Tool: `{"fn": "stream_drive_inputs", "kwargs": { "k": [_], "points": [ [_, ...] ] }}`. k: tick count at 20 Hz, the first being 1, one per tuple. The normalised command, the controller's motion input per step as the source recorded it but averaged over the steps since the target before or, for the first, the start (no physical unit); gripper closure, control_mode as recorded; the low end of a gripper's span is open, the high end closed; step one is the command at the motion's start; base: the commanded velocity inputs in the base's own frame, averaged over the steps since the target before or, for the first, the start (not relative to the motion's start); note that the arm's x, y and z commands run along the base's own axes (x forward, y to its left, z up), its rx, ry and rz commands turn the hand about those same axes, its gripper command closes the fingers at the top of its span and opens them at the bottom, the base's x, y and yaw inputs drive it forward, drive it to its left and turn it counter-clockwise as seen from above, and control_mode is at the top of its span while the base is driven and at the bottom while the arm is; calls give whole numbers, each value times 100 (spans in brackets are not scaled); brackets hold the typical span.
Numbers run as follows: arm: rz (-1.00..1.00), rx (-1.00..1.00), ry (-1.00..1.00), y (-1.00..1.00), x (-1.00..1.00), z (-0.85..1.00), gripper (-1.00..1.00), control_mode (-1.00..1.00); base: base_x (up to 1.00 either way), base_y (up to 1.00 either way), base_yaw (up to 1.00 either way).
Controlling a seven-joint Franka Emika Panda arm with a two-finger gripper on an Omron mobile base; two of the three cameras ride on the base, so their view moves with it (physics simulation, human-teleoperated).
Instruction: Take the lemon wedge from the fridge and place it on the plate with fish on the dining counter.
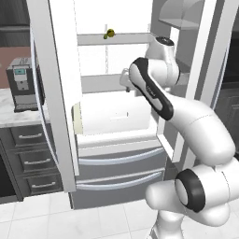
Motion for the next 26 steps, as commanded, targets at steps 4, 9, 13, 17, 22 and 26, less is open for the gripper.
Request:
{"fn": "stream_drive_inputs", "kwargs": {
  "k": [4,9,13,17,22,26],
  "points": [
    [-1,0,-11,61,4,0,-100,-100,0,0,0],
    [0,1,-7,-18,14,0,-100,-100,0,0,0],
    [1,0,-18,-71,-3,0,-100,-100,0,0,0],
    [0,1,-13,-61,-1,0,-100,-100,0,0,0],
    [0,0,0,-2,0,0,-100,-100,0,0,0],
    [0,0,0,0,0,0,-100,-100,0,0,0]
  ]
}}
